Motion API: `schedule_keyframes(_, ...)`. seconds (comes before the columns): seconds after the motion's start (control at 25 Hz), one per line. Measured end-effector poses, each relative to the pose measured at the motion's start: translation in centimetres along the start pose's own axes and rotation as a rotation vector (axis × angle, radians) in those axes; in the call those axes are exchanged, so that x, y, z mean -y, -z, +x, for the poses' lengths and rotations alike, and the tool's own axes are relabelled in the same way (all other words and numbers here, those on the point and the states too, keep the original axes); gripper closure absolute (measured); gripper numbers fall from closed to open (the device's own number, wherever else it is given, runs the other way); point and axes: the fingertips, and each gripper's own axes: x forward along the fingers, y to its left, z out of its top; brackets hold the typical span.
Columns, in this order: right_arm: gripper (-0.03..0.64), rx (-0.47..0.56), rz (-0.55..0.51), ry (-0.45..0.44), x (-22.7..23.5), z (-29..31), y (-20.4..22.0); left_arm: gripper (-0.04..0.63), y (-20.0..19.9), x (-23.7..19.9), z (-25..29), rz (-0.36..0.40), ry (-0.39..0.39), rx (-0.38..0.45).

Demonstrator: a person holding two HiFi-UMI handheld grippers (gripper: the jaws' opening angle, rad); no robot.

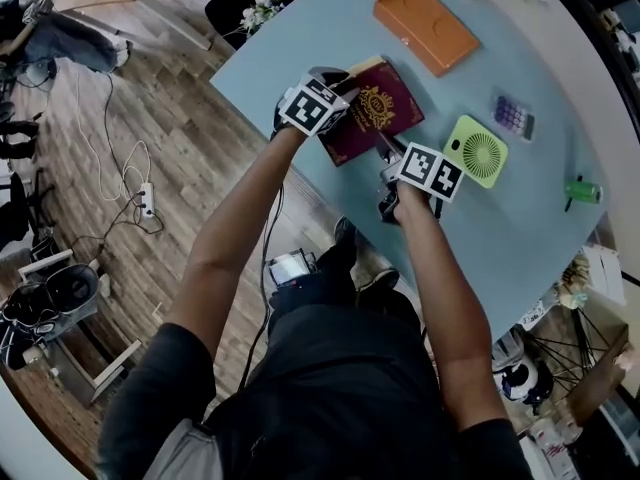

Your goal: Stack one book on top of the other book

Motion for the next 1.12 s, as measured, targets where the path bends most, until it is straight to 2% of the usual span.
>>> schedule_keyframes(0.2, 0.545, 0.012, 0.010, 0.006, -0.6, 1.1, -1.1, 0.419, -0.2, -1.8, 0.7, 0.032, -0.033, -0.009)
schedule_keyframes(0.52, 0.543, 0.006, -0.020, -0.019, -2.7, 2.3, -3.7, 0.422, -1.1, -3.6, -1.5, -0.008, -0.083, -0.013)
schedule_keyframes(0.72, 0.543, 0.060, -0.072, -0.004, -3.1, 0.3, -6.2, 0.420, -2.5, -4.9, -5.3, -0.003, -0.129, 0.048)
schedule_keyframes(0.84, 0.543, 0.115, -0.112, -0.024, -3.8, -2.2, -8.0, 0.420, -3.9, -4.7, -8.4, 0.030, -0.160, 0.095)
schedule_keyframes(1.12, 0.543, 0.263, -0.285, -0.169, -9.3, -11.6, -10.5, 0.420, -8.3, 0.6, -17.4, 0.084, -0.192, 0.230)
